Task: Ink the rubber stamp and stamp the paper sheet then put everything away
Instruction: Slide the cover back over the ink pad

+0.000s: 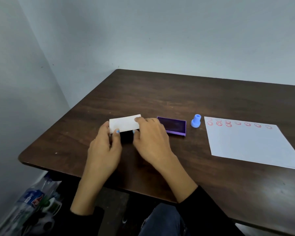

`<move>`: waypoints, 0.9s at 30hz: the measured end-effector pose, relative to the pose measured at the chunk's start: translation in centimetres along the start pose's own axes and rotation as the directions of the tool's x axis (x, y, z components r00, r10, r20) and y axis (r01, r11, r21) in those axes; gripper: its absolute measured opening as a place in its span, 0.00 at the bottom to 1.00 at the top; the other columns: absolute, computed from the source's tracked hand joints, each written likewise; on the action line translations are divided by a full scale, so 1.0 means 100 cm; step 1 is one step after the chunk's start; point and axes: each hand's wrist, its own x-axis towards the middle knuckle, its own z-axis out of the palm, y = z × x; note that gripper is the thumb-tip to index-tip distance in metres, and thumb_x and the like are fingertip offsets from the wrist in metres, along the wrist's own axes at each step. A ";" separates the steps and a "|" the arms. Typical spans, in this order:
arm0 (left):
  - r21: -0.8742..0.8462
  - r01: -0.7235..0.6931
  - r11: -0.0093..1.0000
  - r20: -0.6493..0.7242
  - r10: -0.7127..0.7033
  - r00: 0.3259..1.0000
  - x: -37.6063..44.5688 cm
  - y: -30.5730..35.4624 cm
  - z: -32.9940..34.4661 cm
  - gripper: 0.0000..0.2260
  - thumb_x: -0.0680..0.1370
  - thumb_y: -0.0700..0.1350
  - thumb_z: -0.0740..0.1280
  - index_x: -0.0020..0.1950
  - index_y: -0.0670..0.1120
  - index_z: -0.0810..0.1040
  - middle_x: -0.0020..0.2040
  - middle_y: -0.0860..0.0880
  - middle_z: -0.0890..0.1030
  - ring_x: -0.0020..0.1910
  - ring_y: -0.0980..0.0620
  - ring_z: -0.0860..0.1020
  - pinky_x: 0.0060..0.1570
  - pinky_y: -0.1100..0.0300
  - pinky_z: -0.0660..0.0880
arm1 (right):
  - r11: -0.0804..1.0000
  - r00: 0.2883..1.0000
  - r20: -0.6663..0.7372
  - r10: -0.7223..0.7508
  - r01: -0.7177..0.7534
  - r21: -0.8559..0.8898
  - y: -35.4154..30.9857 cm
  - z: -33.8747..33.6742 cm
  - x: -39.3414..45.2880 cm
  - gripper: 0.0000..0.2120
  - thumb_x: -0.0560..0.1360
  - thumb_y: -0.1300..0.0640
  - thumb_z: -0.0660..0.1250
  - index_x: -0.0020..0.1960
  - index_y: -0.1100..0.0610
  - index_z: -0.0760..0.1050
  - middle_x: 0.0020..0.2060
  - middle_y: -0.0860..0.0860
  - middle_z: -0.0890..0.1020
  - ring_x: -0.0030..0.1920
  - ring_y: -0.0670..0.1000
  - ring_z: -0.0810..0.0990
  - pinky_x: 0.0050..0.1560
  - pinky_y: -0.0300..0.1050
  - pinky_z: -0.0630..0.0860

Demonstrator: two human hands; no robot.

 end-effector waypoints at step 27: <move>-0.102 -0.114 0.988 0.119 0.126 0.985 0.057 0.025 0.086 0.08 0.73 0.41 0.70 0.50 0.45 0.83 0.40 0.55 0.80 0.38 0.67 0.75 0.37 0.85 0.64 | 0.867 0.841 -0.259 0.475 -0.397 0.301 0.091 -0.028 -0.016 0.13 0.74 0.59 0.67 0.58 0.60 0.77 0.49 0.55 0.84 0.48 0.52 0.82 0.53 0.41 0.74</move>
